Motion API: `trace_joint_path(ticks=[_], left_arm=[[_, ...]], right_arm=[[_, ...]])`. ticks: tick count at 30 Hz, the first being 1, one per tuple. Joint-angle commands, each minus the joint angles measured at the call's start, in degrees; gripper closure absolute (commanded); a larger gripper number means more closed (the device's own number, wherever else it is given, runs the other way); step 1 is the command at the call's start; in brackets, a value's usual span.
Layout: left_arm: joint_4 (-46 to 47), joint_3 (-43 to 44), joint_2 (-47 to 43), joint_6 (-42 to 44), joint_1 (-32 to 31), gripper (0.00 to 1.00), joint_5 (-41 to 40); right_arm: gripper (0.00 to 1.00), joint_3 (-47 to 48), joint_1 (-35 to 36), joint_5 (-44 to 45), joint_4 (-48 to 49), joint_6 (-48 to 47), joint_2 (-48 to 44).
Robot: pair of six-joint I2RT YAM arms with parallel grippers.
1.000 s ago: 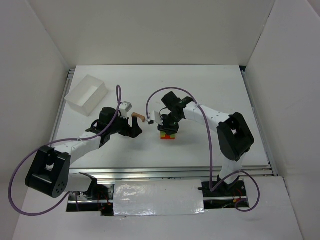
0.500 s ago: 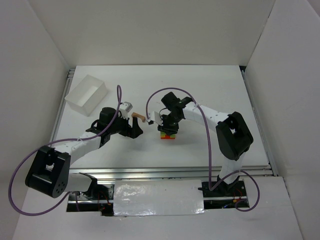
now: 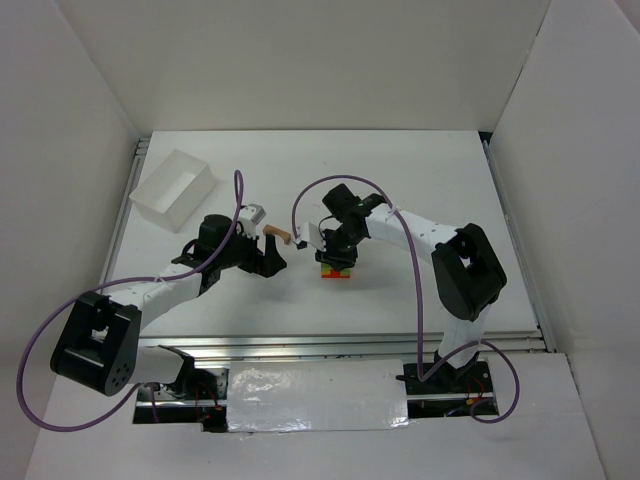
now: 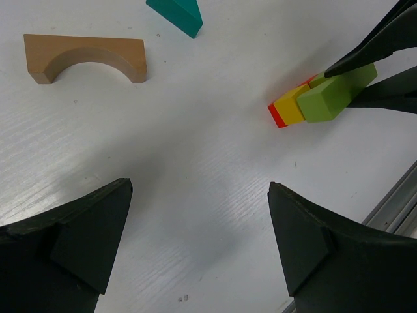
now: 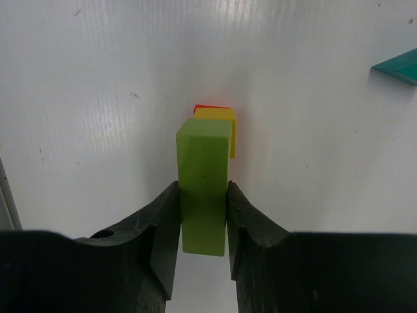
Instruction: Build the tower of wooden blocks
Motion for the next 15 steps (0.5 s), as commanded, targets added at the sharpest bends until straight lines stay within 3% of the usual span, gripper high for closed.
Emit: trace_joint_path(ticks=[1, 15], left_arm=[[1.9, 2.1, 0.3, 2.0, 0.3, 0.01, 1.7], [1.9, 2.4, 1.3, 2.3, 0.0, 0.01, 2.2]], right_arm=[[0.79, 2.1, 0.2, 0.1, -0.2, -0.2, 0.3], [0.65, 2.7, -0.1, 0.1, -0.3, 0.1, 0.7]])
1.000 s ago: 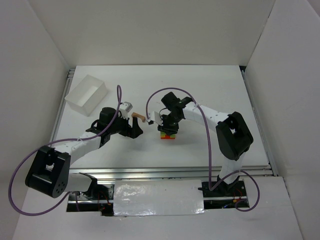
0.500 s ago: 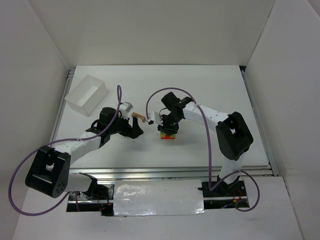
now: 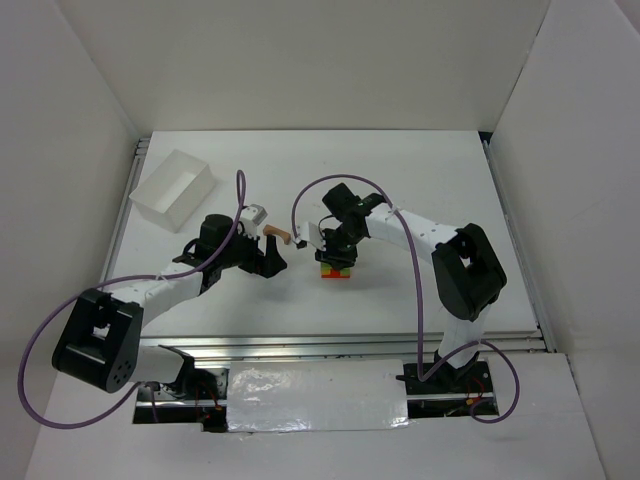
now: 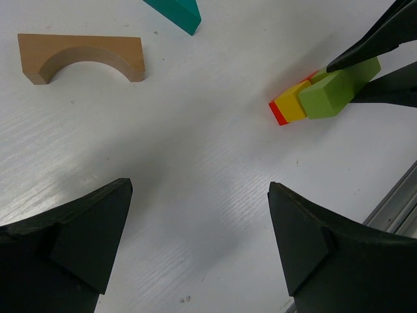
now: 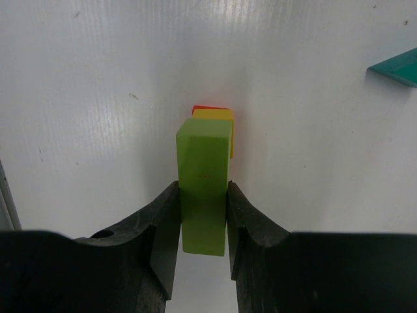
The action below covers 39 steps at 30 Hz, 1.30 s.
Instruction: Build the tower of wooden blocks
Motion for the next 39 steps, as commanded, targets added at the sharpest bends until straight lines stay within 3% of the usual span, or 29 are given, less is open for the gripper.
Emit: trace_joint_path(ticks=[1, 32, 39], left_arm=[[2.0, 2.1, 0.5, 1.6, 0.1, 0.01, 1.4], [1.6, 2.3, 0.4, 2.2, -0.4, 0.01, 2.1], [1.8, 2.1, 0.4, 2.2, -0.4, 0.01, 2.1]], right_arm=[[0.65, 2.4, -0.1, 0.0, -0.3, 0.1, 0.7], [0.62, 2.2, -0.2, 0.5, -0.3, -0.2, 1.1], [0.52, 2.4, -0.3, 0.0, -0.8, 0.0, 1.0]])
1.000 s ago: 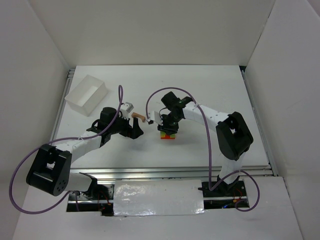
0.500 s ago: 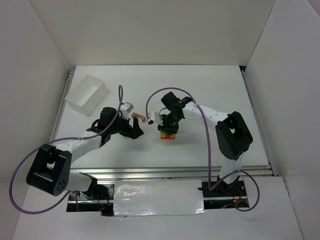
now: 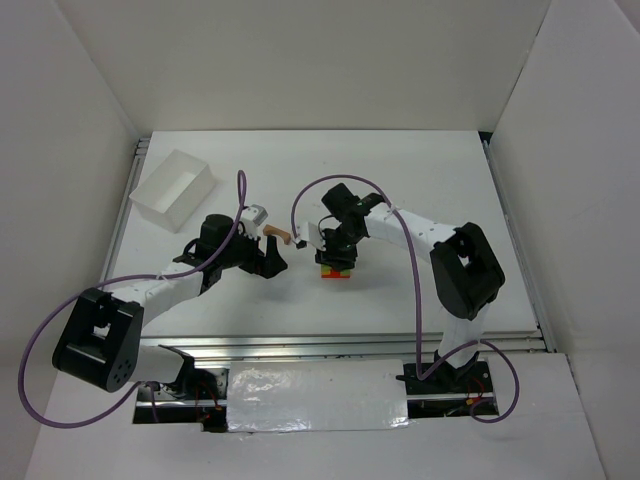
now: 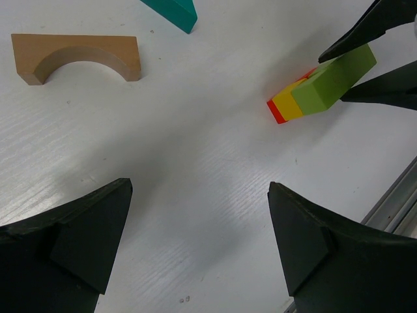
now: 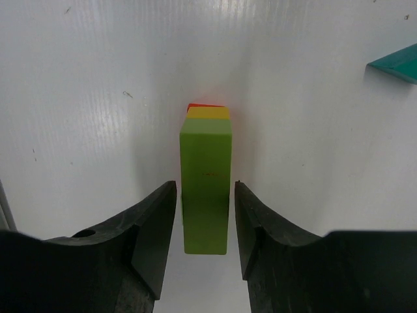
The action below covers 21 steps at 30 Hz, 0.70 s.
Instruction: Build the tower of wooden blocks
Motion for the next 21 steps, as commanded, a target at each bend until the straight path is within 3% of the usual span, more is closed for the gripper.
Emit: trace_joint_path(ticks=[1, 2, 15, 21], left_arm=[[1.9, 2.0, 0.1, 1.6, -0.2, 0.01, 1.7], [1.9, 2.0, 0.2, 1.6, -0.3, 0.01, 1.8], [2.2, 1.6, -1.3, 1.1, -0.4, 0.01, 0.4], [0.3, 2.4, -4.4, -0.8, -0.2, 0.01, -2.7]], right_arm=[[0.51, 2.1, -0.2, -0.8, -0.7, -0.1, 0.4], [0.01, 2.2, -0.2, -1.0, -0.9, -0.2, 0.3], [0.0, 3.8, -0.2, -0.9, -0.4, 2.3, -1.9], [0.0, 4.8, -0.5, 4.0, 4.1, 5.6, -6.7]])
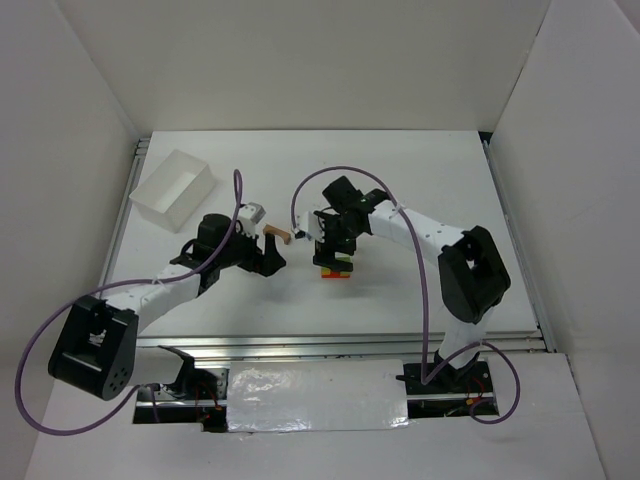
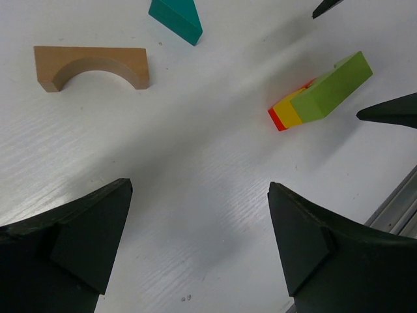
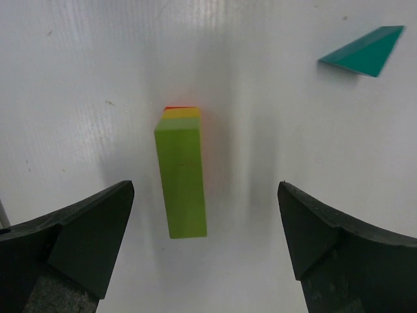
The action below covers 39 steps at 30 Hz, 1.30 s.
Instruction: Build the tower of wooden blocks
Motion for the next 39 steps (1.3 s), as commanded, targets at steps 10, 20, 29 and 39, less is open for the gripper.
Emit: trace_joint_path(ticks=[10, 20, 29, 39], left_arm=[[-9.6, 0.6, -18.6, -14.5, 0.6, 0.01, -20.8], [-20.1, -0.6, -23.8, -22.1, 3.9, 0.01, -30.6], [-20.0, -2.7, -26.3, -25.1, 6.0, 0.01, -33.3], [-20.7, -2.1, -26.6, -25.2, 8.7, 0.01, -34.2]], right_arm=[[0.0, 15.5, -3.4, -1.8, 16.1, 20.7, -6.0], [0.0, 22.2, 2.9, 4.7, 23.2, 27.5, 7.6], [0.23, 24.3, 5.7, 10.6, 30.0, 38.3, 18.1], [0.28, 24.2, 5.6, 12.2, 29.0, 43.0, 21.1]])
